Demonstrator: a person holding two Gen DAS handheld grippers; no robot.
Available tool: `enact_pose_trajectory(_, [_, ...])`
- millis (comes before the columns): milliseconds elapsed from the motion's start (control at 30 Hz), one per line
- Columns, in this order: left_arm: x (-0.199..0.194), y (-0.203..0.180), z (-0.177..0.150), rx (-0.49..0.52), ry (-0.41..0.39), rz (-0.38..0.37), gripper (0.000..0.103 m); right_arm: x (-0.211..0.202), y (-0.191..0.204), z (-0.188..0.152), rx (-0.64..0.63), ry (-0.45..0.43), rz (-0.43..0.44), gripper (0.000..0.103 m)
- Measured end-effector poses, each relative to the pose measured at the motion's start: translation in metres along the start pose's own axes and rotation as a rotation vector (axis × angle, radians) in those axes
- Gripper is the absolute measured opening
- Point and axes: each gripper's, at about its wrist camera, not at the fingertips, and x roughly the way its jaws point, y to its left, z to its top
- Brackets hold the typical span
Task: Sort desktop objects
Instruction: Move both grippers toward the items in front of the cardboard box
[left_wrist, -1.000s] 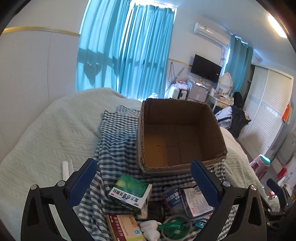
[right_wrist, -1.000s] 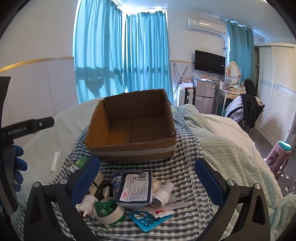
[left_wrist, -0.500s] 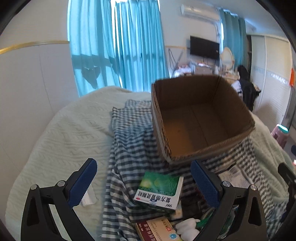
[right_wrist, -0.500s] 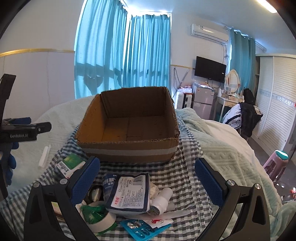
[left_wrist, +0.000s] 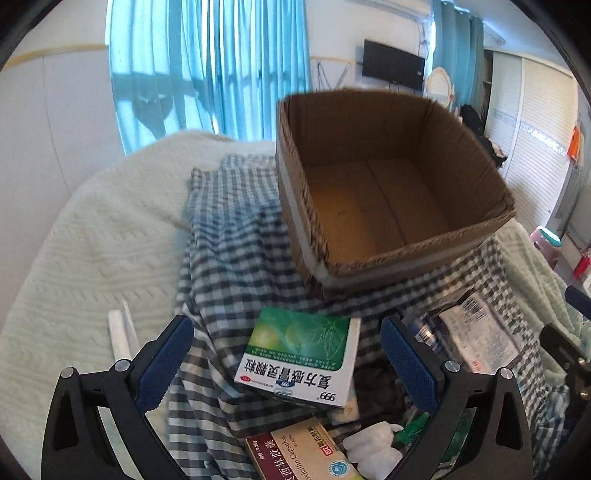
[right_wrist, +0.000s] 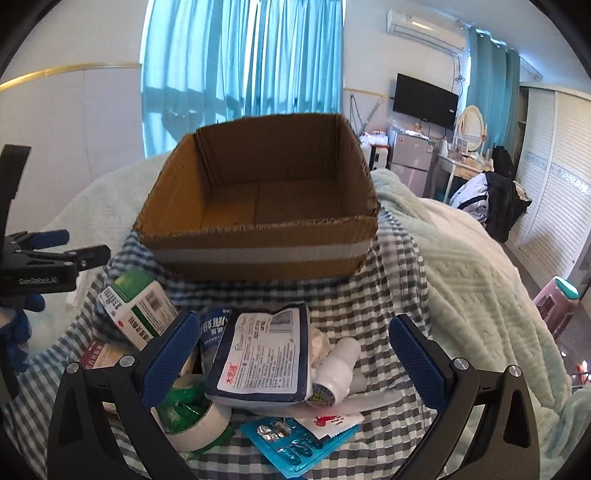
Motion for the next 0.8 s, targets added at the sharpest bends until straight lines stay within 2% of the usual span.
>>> enact_pose_trajectory(133, [0.016, 0.000, -0.007, -0.002, 0.042, -0.011, 0.103, 0.013, -0.004, -0.004, 0.036, 0.061, 0.054, 0.103])
enact_pose_trajectory(300, [0.034, -0.003, -0.014, -0.002, 0.092, -0.053, 0.103, 0.026, -0.003, -0.011, 0.040, 0.102, 0.076, 0.103])
enact_pose_trajectory(567, [0.066, -0.004, -0.026, 0.000, 0.195, -0.072, 0.103, 0.041, 0.005, -0.019, 0.015, 0.131, 0.138, 0.103])
enact_pose_trajectory(800, [0.070, 0.002, -0.026, -0.012, 0.191, -0.051, 0.103, 0.058, 0.006, -0.029, 0.020, 0.173, 0.160, 0.103])
